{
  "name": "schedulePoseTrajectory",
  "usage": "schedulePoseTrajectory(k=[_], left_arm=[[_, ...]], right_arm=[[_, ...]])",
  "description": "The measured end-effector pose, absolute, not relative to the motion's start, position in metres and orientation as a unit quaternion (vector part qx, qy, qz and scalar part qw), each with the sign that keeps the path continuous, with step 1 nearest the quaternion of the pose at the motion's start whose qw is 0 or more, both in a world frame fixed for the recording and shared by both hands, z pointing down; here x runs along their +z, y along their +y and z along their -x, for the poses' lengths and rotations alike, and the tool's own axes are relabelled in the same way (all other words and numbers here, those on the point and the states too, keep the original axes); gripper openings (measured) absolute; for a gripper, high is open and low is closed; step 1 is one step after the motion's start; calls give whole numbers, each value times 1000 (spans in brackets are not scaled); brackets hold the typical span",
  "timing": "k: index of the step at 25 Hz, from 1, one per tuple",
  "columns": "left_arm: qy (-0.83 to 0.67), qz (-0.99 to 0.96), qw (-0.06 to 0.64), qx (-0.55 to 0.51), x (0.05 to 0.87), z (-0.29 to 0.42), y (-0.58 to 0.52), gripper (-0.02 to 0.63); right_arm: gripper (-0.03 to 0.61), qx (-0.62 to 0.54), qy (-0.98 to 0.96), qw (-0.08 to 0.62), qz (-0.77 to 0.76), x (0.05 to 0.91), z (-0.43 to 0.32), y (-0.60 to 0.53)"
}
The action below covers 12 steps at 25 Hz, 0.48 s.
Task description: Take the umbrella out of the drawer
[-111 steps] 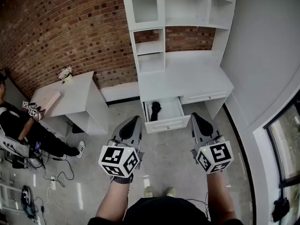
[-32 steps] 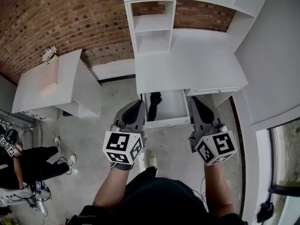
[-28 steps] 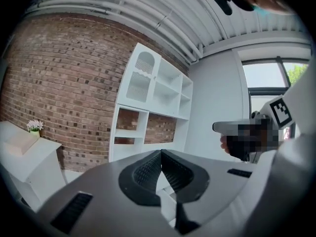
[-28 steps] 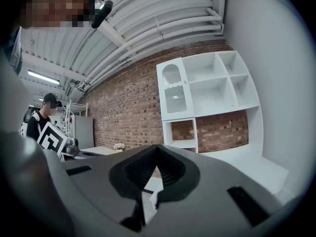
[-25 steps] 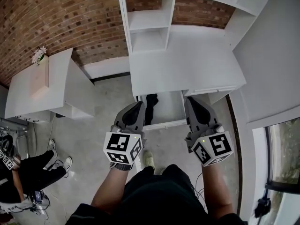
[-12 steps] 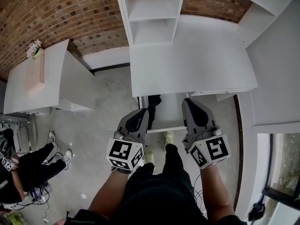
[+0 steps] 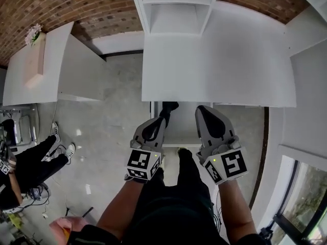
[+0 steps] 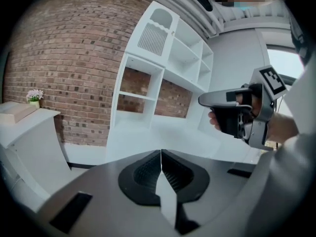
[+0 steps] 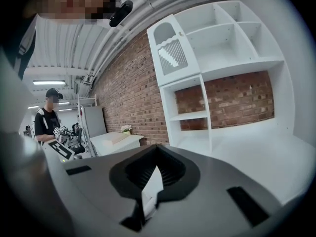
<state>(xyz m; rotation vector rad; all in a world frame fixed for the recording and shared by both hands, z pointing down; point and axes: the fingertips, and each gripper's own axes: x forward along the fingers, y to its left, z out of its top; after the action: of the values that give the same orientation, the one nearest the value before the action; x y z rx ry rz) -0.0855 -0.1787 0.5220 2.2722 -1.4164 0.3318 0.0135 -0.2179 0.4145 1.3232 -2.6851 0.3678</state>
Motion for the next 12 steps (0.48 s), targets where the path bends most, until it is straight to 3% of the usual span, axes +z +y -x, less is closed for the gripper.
schedulePoseTrajectory(k=[12], left_arm=[[-541,-776,260,194,641,79,-199,8]], right_arm=[[5,157,-908,81,-381,492,-5,-254]])
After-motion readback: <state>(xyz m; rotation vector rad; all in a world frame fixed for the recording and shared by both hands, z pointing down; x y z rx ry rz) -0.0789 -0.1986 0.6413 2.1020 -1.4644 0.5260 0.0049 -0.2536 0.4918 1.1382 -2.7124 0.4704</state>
